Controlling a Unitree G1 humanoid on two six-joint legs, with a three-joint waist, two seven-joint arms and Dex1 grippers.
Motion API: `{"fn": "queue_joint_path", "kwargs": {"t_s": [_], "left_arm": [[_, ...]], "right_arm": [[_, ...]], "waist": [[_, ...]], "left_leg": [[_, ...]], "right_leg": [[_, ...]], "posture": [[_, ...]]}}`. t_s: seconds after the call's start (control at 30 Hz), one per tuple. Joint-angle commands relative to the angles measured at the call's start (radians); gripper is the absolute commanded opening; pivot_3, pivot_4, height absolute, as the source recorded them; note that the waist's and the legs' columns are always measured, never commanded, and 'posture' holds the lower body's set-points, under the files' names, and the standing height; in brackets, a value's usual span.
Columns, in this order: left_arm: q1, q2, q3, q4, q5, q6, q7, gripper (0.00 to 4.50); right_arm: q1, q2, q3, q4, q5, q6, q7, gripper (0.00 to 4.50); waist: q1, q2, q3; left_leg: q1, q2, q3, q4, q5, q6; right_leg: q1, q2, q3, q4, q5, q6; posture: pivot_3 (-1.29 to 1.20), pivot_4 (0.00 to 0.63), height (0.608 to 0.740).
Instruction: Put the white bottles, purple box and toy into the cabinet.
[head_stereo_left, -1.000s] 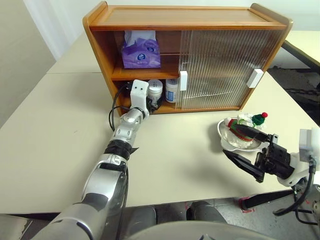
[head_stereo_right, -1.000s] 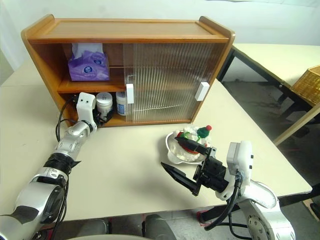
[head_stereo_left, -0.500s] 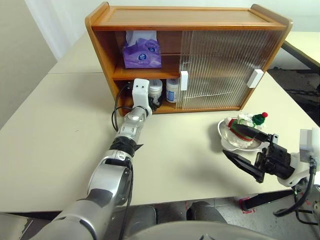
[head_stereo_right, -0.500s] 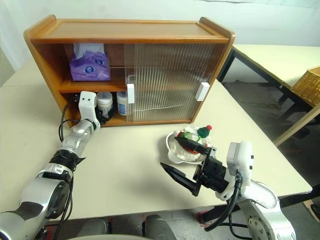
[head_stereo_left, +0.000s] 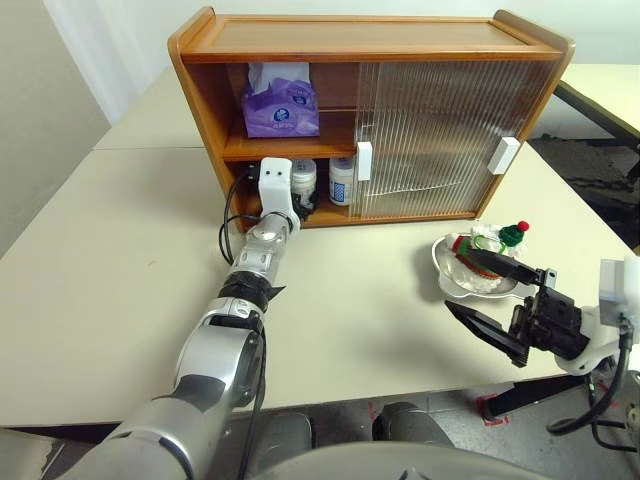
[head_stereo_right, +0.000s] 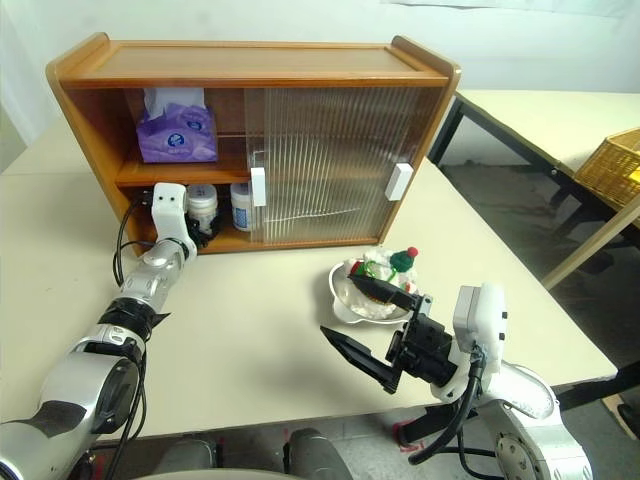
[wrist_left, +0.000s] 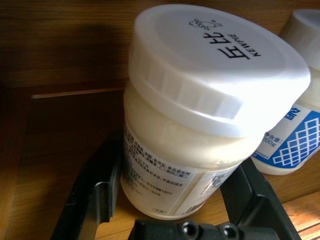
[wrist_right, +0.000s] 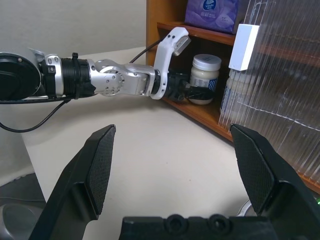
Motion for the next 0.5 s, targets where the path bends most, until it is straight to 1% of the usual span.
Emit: {"fn": "queue_joint_path", "kwargs": {"t_s": [0.03,0.27,0.47,0.5], "left_arm": [[0.002,0.002,0.023,0.025,-0.012,0.033,0.021,3.12],[0.003,-0.009,0.049,0.032,-0.028,0.037,0.063,3.12],[-0.01,-0.008,0.046,0.05,-0.022,0.04,0.067,3.12],[-0.011,-0.007,0.042,0.054,-0.017,0.041,0.07,3.47]], "right_arm": [[-0.003,-0.003,-0.001,-0.001,-0.006,-0.001,-0.003,4.5],[-0.013,-0.003,0.003,0.005,-0.008,-0.001,-0.001,4.5],[-0.013,-0.005,0.0,0.005,-0.01,-0.001,0.0,4.5],[-0.011,-0.004,0.0,0.003,-0.01,-0.001,-0.001,4.5]], "waist": [[-0.001,0.0,0.0],[-0.001,0.0,0.0],[-0.002,0.0,0.0],[-0.002,0.0,0.0]], "left_leg": [[0.0,0.0,0.0,0.0,0.0,0.0],[0.0,-0.001,-0.001,0.0,0.0,0.001],[0.0,-0.001,-0.002,0.0,0.0,0.001],[0.0,-0.001,-0.002,0.0,0.001,0.001]], "right_leg": [[0.0,0.0,0.0,0.0,0.0,0.0],[0.001,0.0,0.0,0.0,0.0,0.0],[0.001,0.0,0.0,0.0,0.0,0.0],[0.001,0.0,0.0,0.0,0.0,0.0]], "posture": [[-0.05,0.0,0.74],[-0.05,0.0,0.74],[-0.05,0.0,0.74],[-0.06,0.0,0.74]]}}
